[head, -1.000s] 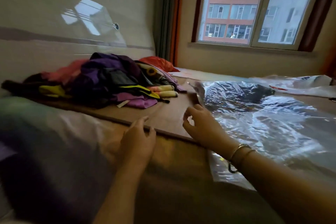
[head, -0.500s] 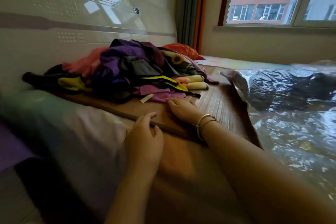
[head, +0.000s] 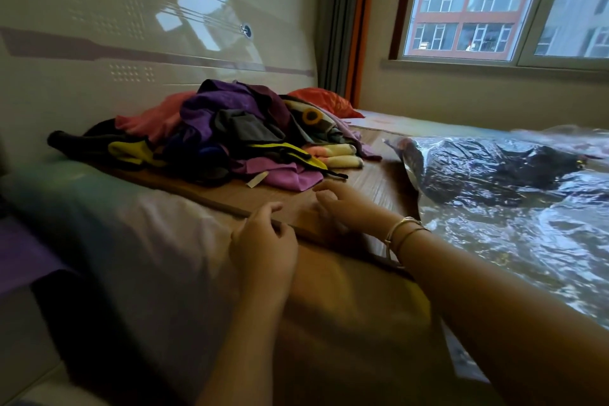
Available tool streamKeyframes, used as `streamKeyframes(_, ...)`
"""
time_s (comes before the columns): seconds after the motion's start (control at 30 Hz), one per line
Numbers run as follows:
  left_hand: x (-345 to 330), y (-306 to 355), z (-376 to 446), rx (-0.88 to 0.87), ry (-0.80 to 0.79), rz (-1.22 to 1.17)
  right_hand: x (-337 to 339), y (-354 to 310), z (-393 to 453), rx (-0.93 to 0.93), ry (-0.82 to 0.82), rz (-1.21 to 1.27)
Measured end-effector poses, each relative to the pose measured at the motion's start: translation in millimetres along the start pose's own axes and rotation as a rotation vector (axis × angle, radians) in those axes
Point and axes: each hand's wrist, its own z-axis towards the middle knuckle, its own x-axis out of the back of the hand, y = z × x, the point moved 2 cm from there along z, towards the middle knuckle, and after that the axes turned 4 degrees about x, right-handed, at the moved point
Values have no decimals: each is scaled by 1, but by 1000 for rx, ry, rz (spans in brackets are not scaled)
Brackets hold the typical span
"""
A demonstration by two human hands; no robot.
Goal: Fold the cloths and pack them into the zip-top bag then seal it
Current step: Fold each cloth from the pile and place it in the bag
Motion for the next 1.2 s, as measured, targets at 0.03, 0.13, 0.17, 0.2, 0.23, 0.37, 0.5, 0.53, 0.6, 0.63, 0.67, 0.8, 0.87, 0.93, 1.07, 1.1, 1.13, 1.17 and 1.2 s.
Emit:
streamKeyframes(0.03, 1, -1, 3, -1, 2, -5, 0, 1, 7, 16, 42, -27)
streamKeyframes(0.13, 2, -4, 10, -14, 1, 50, -1, 11, 36, 31, 152, -103)
streamKeyframes(0.17, 3, -4, 12, -11, 4, 81, -2, 16, 48, 19, 168, -122)
streamKeyframes(0.2, 4, -4, 14, -1, 4, 102, -4, 20, 59, 10, 170, -140)
streamKeyframes(0.23, 4, -4, 16, 8, 0, 120, -6, 23, 70, 4, 162, -165)
streamKeyframes(0.37, -1, -1, 23, 5, -28, 154, -10, 35, 108, -55, 79, -345)
streamKeyframes(0.5, -14, -1, 28, 25, -48, 154, -16, 48, 132, -110, -42, -453)
streamKeyframes(0.53, -18, -2, 30, 30, -44, 156, -16, 49, 134, -92, -27, -454)
streamKeyframes(0.6, -24, -3, 31, 9, -49, 157, -11, 49, 130, -44, 39, -445)
streamKeyframes(0.63, -27, -2, 30, -7, -58, 135, -6, 48, 124, -17, 69, -446)
streamKeyframes(0.67, -28, 1, 29, -18, -71, 111, 1, 47, 115, 9, 101, -450)
streamKeyframes(0.8, -29, 17, 15, -45, -107, 130, 41, 43, 66, 16, 108, -425)
streamKeyframes(0.87, -26, 28, 3, -92, -128, 99, 65, 31, 33, -42, 109, -315)
streamKeyframes(0.93, -26, 39, -11, -144, -171, 41, 89, 13, -5, -65, 192, -154)
streamKeyframes(1.07, -33, 51, -36, -227, -161, 20, 120, -14, -95, -14, 339, 160)
streamKeyframes(1.1, -35, 52, -42, -246, -153, 28, 123, -16, -116, 8, 370, 169)
streamKeyframes(1.13, -38, 53, -48, -266, -160, 42, 126, -17, -138, 14, 409, 190)
streamKeyframes(1.17, -40, 54, -55, -294, -175, 52, 128, -18, -160, 10, 448, 228)
streamKeyframes(1.2, -42, 55, -61, -326, -201, 58, 130, -15, -178, 3, 483, 275)
